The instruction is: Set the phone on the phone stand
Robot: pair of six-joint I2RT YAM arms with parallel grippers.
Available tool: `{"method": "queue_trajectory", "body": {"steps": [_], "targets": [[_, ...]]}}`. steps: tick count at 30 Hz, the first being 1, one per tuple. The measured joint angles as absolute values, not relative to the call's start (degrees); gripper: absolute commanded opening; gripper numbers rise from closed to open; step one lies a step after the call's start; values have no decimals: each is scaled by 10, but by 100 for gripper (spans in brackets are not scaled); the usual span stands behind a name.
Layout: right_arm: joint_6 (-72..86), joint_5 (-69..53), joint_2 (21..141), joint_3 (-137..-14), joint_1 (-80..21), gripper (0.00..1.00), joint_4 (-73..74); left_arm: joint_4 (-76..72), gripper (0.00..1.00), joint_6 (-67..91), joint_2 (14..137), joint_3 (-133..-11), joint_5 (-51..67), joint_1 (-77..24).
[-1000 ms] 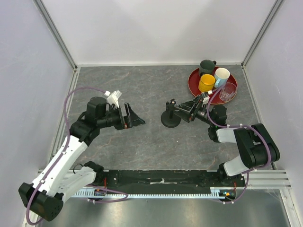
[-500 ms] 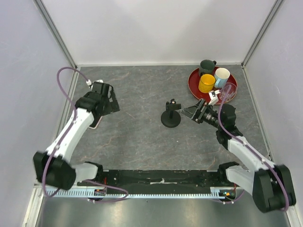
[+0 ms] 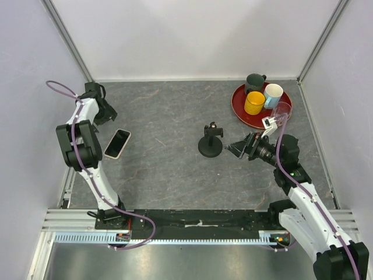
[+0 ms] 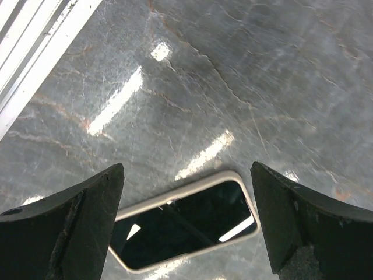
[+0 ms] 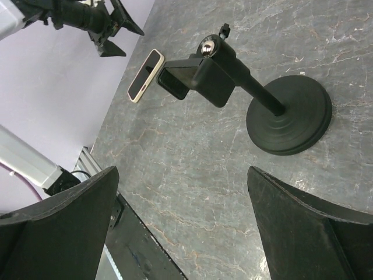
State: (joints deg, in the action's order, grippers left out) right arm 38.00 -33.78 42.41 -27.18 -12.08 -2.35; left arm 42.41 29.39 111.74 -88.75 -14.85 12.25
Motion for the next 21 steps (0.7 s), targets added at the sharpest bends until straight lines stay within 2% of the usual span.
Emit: {"method": "queue_trajectory", "body": {"steps": [5,10,17,21], "targets": [[368,-348,402,-272,-121,98,-2,406,95,293,1165,-893,-106,147],[358,-353,387,-272,-121,98,16,384,96,291,1190,-877,-11,177],[353,-353,382,-272,-121,98,25,333,96,298,1162,-830,98,207],[352,-353,380,-272,-121,98,27,281,97,321,1106,-737,170,205]]}}
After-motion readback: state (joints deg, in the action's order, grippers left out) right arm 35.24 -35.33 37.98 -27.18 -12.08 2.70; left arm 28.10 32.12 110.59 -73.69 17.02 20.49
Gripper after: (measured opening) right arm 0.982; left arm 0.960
